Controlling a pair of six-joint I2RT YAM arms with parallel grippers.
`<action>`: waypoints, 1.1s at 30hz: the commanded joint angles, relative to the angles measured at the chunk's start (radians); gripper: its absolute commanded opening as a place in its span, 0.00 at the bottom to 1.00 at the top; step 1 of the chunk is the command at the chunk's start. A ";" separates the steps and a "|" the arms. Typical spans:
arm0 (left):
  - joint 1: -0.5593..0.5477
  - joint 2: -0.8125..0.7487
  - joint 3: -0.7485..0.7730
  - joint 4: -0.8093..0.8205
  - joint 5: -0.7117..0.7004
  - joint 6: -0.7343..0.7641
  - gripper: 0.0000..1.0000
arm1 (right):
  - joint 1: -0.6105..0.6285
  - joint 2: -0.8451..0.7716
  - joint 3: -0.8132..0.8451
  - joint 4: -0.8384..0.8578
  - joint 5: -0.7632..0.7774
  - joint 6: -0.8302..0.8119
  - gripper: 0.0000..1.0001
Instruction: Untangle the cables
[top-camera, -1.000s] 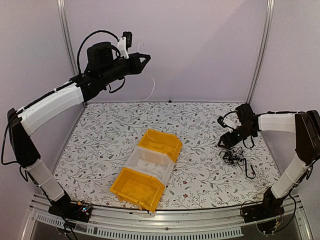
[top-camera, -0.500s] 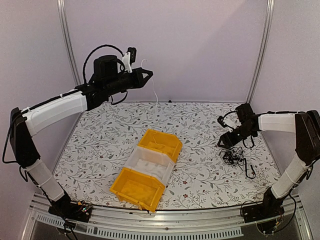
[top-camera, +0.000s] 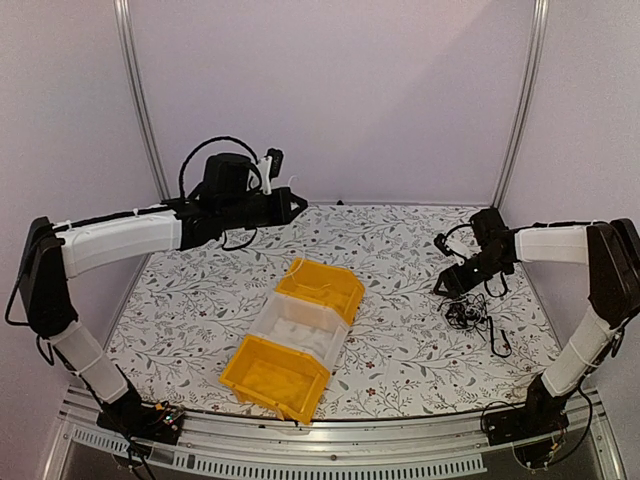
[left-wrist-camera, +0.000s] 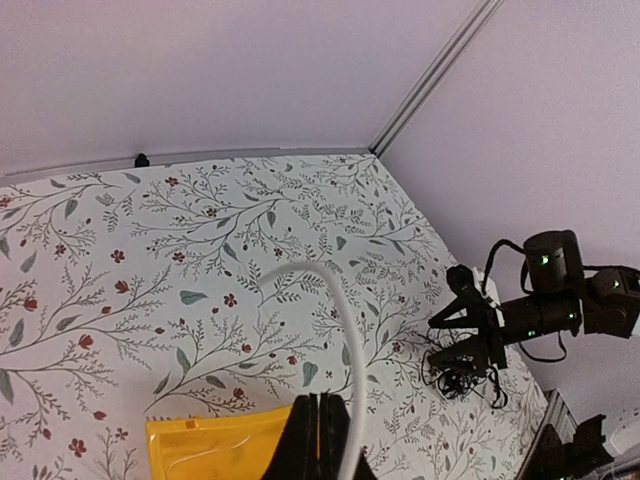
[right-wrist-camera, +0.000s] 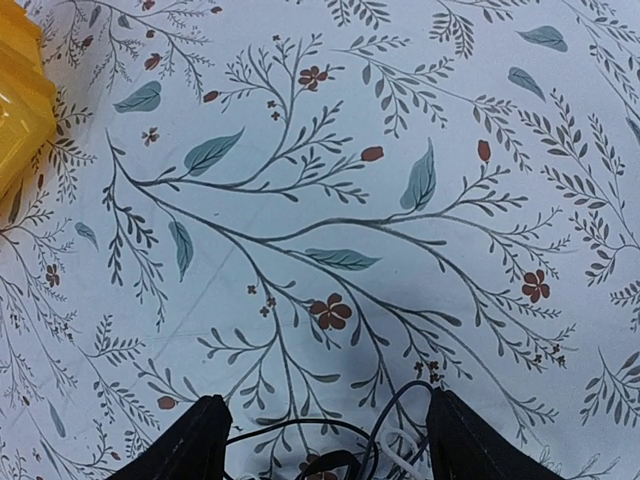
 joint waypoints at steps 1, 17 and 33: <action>-0.045 0.069 0.026 0.012 0.033 -0.005 0.00 | -0.004 0.013 0.029 0.006 -0.025 0.019 0.72; -0.073 0.362 0.198 0.190 0.189 0.070 0.00 | -0.003 0.001 0.018 0.012 -0.035 0.030 0.72; 0.007 0.336 0.090 0.160 0.005 0.250 0.00 | -0.004 0.005 0.006 0.026 -0.038 0.036 0.72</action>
